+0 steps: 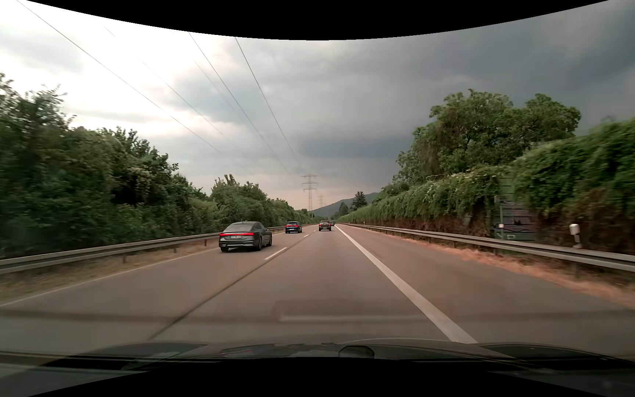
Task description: Follow the waypoints while adhering to traffic rules and regulations
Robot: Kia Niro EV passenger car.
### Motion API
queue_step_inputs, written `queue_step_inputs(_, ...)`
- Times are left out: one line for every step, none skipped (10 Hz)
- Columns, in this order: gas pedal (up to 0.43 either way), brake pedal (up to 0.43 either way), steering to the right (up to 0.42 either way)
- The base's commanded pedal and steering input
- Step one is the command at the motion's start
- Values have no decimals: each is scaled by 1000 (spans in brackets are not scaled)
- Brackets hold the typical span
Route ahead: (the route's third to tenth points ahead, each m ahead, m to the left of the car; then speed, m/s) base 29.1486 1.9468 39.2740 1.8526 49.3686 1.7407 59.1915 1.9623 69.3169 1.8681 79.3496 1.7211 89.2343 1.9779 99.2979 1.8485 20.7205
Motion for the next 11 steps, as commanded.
queue_step_inputs(87,0,-2)
queue_step_inputs(87,0,-2)
queue_step_inputs(87,0,-1)
queue_step_inputs(87,0,-1)
queue_step_inputs(87,0,-1)
queue_step_inputs(87,0,-1)
queue_step_inputs(87,0,-1)
queue_step_inputs(87,0,-2)
queue_step_inputs(87,0,-1)
queue_step_inputs(87,0,-1)
queue_step_inputs(87,0,-2)
